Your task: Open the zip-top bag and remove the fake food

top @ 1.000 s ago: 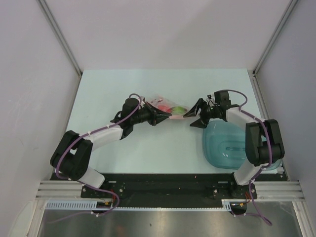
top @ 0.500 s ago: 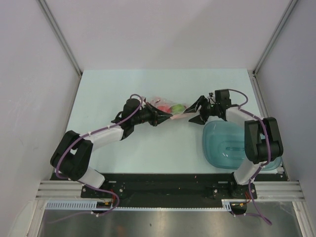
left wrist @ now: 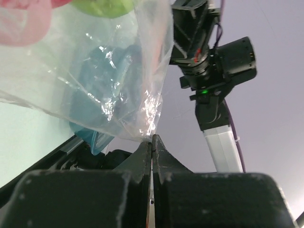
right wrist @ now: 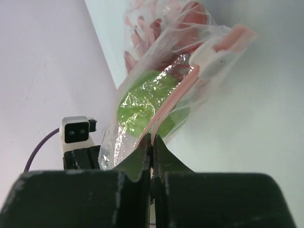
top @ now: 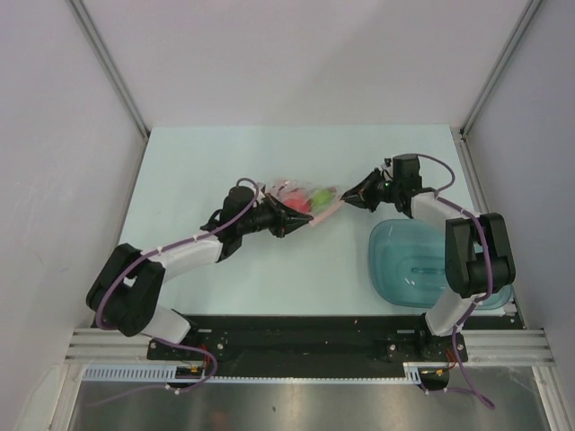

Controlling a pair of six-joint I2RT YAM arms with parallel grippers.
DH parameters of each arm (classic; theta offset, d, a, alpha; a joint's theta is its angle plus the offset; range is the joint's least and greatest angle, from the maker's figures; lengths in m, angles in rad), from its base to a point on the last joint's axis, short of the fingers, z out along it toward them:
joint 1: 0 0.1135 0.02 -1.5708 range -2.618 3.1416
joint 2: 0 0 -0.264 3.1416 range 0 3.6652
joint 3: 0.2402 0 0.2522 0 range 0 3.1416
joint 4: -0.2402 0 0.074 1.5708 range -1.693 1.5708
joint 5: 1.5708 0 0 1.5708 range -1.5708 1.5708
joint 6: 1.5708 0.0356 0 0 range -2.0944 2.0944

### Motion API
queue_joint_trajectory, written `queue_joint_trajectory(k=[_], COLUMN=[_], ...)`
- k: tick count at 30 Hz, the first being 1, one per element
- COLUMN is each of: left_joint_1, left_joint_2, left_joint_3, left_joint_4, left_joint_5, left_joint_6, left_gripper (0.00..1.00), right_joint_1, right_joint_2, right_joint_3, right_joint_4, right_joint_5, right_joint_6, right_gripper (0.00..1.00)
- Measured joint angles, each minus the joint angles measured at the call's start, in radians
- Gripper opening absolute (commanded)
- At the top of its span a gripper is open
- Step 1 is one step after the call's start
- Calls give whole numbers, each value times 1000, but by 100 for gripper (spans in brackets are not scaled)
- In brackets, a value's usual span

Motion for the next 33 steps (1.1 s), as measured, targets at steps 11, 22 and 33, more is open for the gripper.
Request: queue_joint_trajectory(k=[11, 22, 33], left_joint_1=[32, -60, -70], left_joint_2=[-30, 83, 226], left_joint_3=[283, 943, 1075], left_joint_4=[-521, -1015, -1201], left_joint_5=[10, -205, -341], left_joint_6=[425, 1112, 1306], left_gripper=[79, 66, 72], right_joint_1=[46, 154, 158], right_joint_2=[-10, -48, -49], right_joint_3=[156, 416, 503], right_joint_4=[-181, -452, -603], right_joint_5=[26, 22, 13], right_joint_6=[-195, -405, -479], right_gripper=[0, 0, 0])
